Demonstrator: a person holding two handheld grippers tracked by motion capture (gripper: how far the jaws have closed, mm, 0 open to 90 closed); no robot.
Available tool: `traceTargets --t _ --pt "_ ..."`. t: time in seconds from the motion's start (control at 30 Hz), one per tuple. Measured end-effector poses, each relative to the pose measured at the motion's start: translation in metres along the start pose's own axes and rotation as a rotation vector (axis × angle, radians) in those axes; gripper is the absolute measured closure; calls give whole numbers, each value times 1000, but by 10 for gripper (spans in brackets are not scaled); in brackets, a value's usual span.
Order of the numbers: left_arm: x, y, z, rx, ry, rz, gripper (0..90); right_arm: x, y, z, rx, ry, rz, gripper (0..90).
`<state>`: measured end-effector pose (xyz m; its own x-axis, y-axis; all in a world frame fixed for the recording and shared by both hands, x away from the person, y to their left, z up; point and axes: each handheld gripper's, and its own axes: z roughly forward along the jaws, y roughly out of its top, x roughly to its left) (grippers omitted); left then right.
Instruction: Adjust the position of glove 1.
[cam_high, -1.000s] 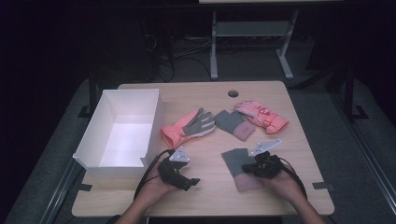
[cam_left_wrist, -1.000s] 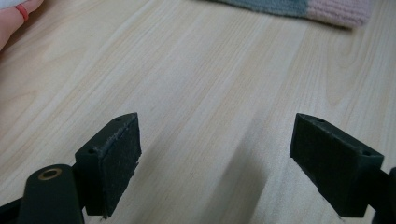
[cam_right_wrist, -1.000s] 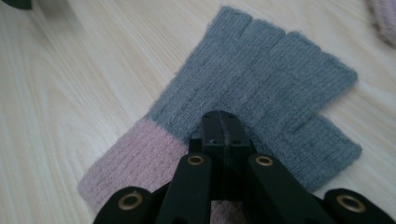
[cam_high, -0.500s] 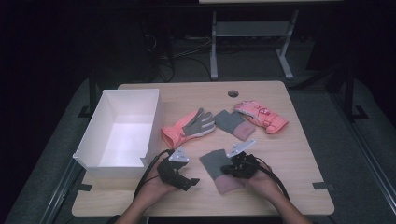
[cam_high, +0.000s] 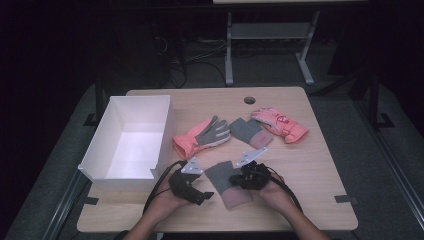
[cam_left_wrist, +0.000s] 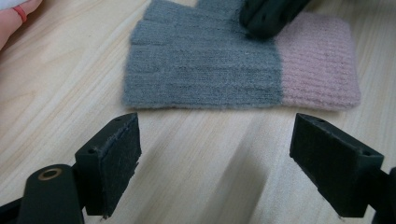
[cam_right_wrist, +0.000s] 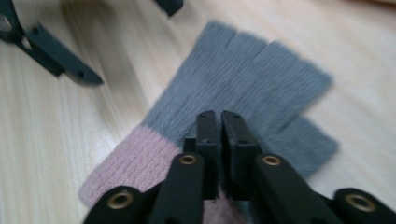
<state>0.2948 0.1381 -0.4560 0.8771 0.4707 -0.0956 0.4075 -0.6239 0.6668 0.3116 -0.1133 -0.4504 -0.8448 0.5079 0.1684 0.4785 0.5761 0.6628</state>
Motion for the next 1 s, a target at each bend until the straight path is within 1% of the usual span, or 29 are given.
traceTargets --t 0.03,0.13,0.17,0.2,0.23,0.27,0.3,0.33,0.37,0.4,0.47,0.5,0.53,0.57,0.6,0.63,0.67,0.7,0.73,0.8,0.83,0.87,0.9,0.93,0.97,1.0 --pt "0 0 0 -2 1 -2 158 -3 0 -3 -8 -6 -4 825" --pt "1 0 0 -2 -3 -5 158 -9 1 -12 -23 -17 8 781" --pt "1 0 1 -3 -4 -5 159 -11 1 -15 -17 -29 14 756" --pt "1 0 1 -2 -4 -4 159 -13 1 -17 -28 -47 7 723" --pt "1 0 1 0 -3 -3 159 -16 1 -20 -31 -60 12 707" --pt "2 -1 1 -1 0 0 158 -19 1 -22 -31 -62 27 693" --pt "1 -1 1 -5 -2 -6 158 -23 2 -23 -21 -75 23 673" --pt "1 -1 1 -11 0 -8 158 -26 3 -25 -19 -85 32 665" --pt "2 0 1 -4 0 3 159 -30 3 -27 -23 -93 42 665" --pt "2 0 1 -5 1 3 158 -35 4 -29 -31 -100 46 663" --pt "2 0 1 -13 -2 -7 158 -43 6 -33 -38 -111 67 643" --pt "1 0 1 -16 -4 -15 159 -47 7 -36 -35 -128 68 629" --pt "1 0 1 -17 -3 -17 159 -52 8 -38 -44 -141 75 618" --pt "1 0 1 -18 -3 -18 159 -61 11 -41 -52 -160 98 606" --pt "1 0 1 -17 -4 -17 159 -61 11 -41 -52 -160 98 606" --pt "1 0 1 -17 -4 -17 159 -66 12 -42 -53 -176 92 606" --pt "2 0 1 -16 -5 -16 159 -71 14 -44 -52 -185 100 603" --pt "2 0 1 -17 -4 -18 159 -80 16 -46 -69 -195 123 604" --pt "2 0 1 -18 -4 -18 159 -80 16 -46 -69 -195 123 604" --pt "2 0 0 -21 -7 -18 159 -88 18 -47 -65 -213 133 614" --pt "2 0 0 -21 -6 -17 159 -93 19 -46 -76 -219 136 623" --pt "2 0 0 -20 -7 -17 159 -98 20 -46 -70 -222 150 623" --pt "2 0 0 -20 -7 -16 158 -103 21 -44 -64 -233 148 623" --pt "2 0 0 -20 -7 -18 159 -108 22 -42 -62 -240 157 624" --pt "2 0 0 -19 -7 -20 158 -117 23 -38 -77 -249 165 638" --pt "2 0 0 -20 -8 -21 158 -117 23 -38 -77 -249 165 638"
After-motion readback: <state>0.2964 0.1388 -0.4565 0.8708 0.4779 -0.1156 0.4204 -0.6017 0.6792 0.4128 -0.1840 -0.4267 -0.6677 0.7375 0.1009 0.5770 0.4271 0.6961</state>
